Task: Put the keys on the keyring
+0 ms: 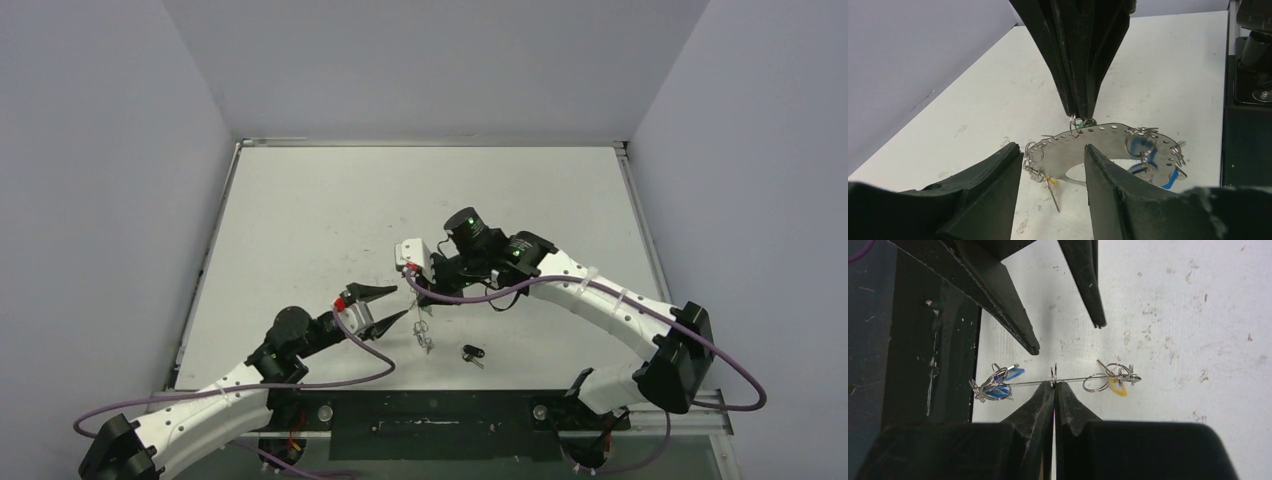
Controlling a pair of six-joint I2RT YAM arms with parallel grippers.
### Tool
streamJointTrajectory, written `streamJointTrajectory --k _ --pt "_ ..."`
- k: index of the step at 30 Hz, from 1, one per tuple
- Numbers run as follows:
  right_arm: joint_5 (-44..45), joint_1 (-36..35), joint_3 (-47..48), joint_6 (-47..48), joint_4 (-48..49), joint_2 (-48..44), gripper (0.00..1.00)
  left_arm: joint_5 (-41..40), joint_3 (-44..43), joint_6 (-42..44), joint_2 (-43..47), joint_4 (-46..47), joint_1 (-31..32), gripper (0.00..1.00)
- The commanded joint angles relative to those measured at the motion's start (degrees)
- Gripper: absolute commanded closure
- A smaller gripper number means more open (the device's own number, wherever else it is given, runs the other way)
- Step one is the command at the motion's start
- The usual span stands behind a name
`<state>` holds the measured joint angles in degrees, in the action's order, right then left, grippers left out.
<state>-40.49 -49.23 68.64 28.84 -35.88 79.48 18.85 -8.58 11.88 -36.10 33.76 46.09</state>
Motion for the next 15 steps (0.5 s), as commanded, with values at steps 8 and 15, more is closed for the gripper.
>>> streamJointTrajectory --k 8,15 --pt "10.75 -3.43 17.11 -4.82 -16.68 11.46 1.0 0.32 -5.95 1.66 -0.38 -9.73 0.05 0.57" --pt "12.2 -5.14 18.88 -5.46 -17.36 13.59 1.0 2.57 -6.1 0.45 -3.04 -7.58 0.11 0.66"
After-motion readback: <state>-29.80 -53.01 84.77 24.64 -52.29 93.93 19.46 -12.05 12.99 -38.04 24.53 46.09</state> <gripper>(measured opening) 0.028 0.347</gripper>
